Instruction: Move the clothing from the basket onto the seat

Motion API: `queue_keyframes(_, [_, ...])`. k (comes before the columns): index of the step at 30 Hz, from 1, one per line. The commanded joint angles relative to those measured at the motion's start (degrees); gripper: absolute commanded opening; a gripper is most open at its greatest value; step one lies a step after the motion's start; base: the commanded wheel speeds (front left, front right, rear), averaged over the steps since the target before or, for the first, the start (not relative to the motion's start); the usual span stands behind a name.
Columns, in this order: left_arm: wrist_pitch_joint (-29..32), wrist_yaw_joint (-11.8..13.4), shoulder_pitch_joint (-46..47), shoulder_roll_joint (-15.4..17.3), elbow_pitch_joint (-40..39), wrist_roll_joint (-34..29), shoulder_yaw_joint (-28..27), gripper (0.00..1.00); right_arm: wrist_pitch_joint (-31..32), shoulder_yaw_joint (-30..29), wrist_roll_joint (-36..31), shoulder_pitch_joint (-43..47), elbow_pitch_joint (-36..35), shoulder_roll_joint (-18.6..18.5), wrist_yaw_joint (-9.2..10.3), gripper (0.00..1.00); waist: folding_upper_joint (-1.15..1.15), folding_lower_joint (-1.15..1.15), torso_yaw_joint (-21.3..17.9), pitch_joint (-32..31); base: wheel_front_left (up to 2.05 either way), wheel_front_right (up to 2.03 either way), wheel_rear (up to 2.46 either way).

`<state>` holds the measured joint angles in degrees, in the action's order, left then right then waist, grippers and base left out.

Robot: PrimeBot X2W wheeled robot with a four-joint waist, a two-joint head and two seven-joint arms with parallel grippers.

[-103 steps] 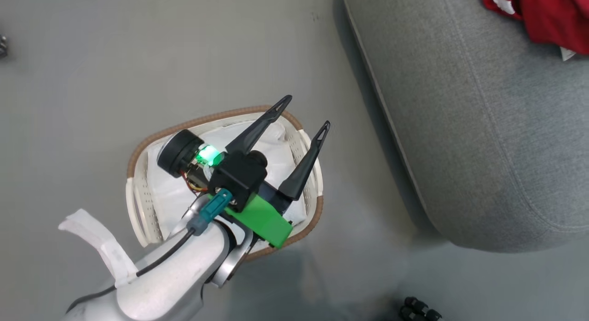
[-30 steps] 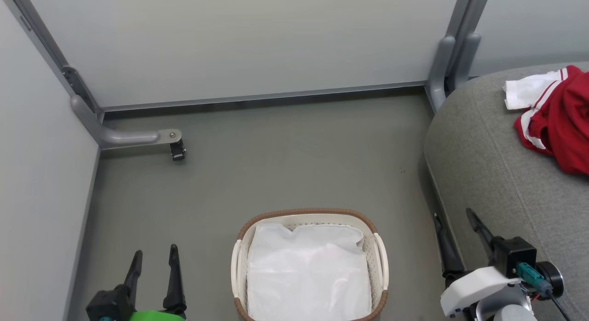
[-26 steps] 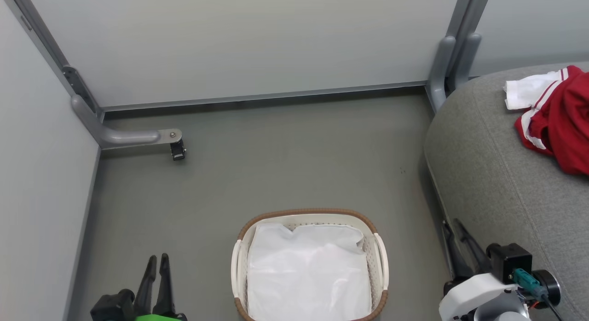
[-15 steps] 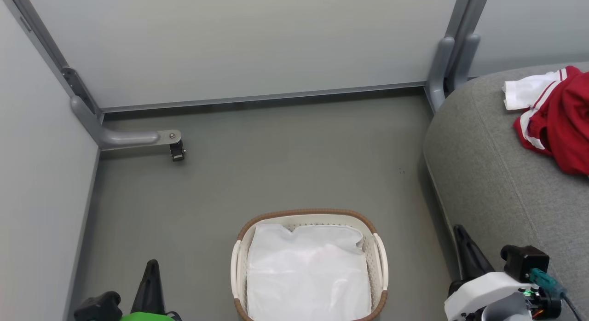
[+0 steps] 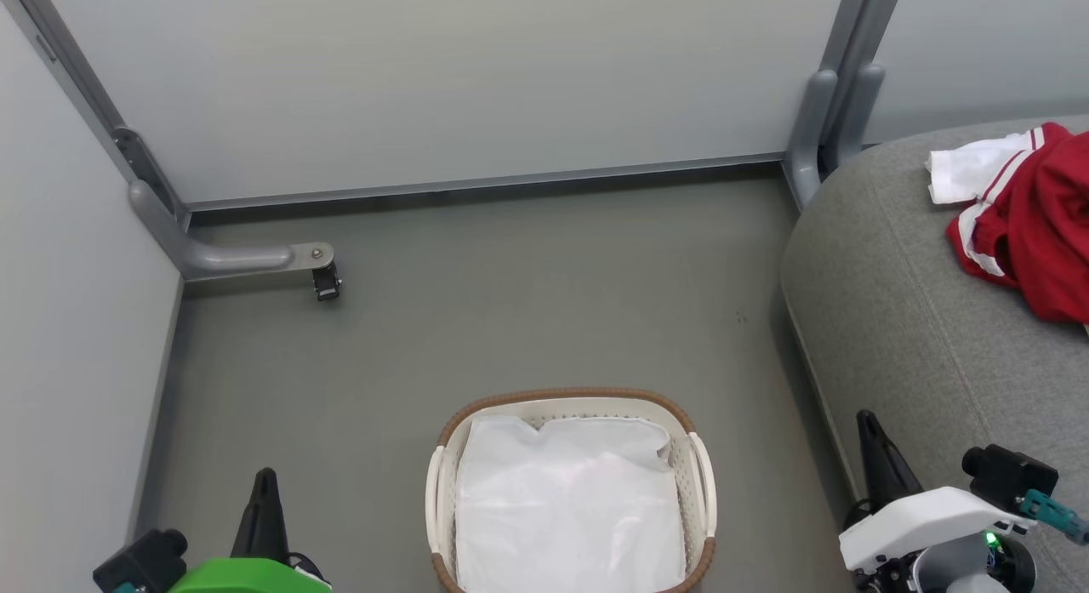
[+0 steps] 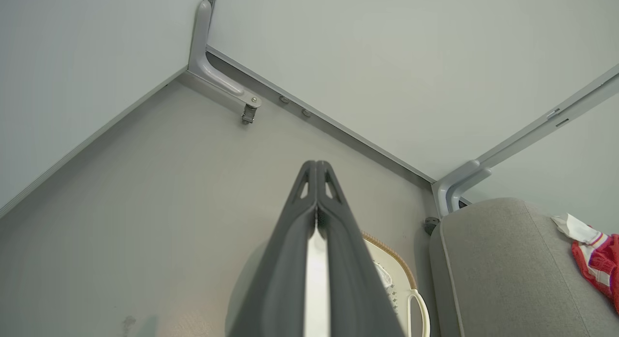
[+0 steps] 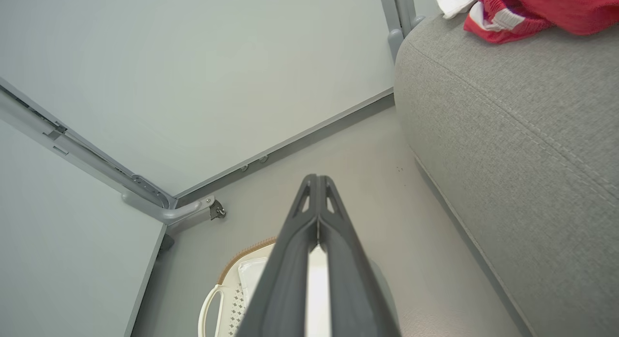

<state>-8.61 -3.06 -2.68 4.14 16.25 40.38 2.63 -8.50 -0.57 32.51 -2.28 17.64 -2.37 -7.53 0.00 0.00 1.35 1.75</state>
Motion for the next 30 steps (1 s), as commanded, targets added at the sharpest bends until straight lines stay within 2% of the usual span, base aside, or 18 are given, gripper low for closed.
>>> queue_keyframes(1, [0.55,-0.47,1.94,-0.12,-1.01,2.29,-0.6,0.0,0.54,-0.39,2.48,-1.53,-1.05,-0.25,0.02,0.0,0.0,0.0,-0.02,-0.03,0.0,0.0,0.0])
queue_keyframes(30, [6.2,-2.03,4.84,-0.52,-1.52,21.45,-3.99,0.0,6.15,-2.59,24.63,-2.59,-2.18,-0.42,0.03,0.0,0.0,0.0,-0.4,-0.47,0.0,0.0,0.0])
